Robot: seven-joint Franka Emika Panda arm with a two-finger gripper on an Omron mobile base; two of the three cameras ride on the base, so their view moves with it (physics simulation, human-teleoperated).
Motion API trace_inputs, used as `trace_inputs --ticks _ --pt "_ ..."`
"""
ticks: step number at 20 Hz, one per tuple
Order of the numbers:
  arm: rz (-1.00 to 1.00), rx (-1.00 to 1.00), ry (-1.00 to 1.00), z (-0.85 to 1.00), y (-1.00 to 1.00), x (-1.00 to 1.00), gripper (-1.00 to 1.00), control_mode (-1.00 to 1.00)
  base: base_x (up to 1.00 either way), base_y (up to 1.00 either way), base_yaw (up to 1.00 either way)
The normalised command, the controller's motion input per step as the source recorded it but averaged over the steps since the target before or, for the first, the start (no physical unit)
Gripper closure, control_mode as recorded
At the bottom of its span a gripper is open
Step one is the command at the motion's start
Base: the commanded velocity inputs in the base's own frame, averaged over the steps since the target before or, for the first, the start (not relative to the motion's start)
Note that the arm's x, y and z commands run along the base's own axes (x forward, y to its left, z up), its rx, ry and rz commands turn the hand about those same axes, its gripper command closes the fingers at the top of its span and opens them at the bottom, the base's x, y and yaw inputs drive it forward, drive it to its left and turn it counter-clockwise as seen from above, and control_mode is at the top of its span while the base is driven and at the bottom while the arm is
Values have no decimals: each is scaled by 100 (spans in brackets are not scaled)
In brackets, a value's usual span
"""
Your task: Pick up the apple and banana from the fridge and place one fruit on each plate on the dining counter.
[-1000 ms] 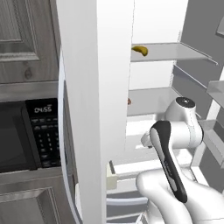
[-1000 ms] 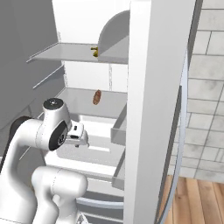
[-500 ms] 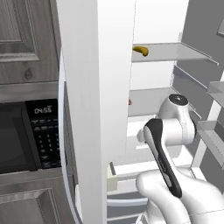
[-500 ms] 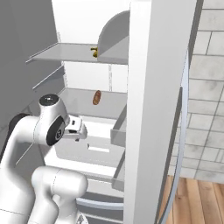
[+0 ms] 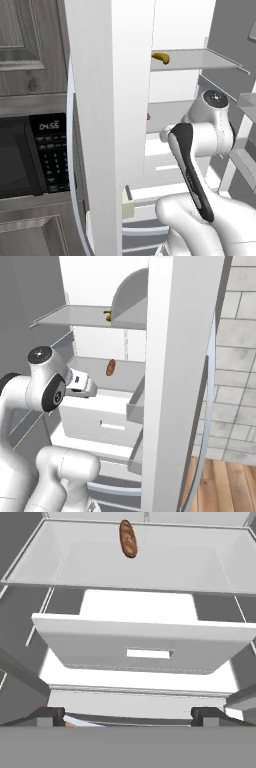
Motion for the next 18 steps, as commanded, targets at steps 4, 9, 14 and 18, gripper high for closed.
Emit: trace_inputs --ticks 4,9,14,18 --pt "-5 0 -28 95 -22 0 -100 -100 0 0 0" --pt "-10 0 -37 88 0 0 -100 -100 0 0 0" --pt "-10 2 -31 67 -10 13 -100 -100 0 0 0" --pt "0 9 -4 81 -5 32 -100 -100 0 0 0"
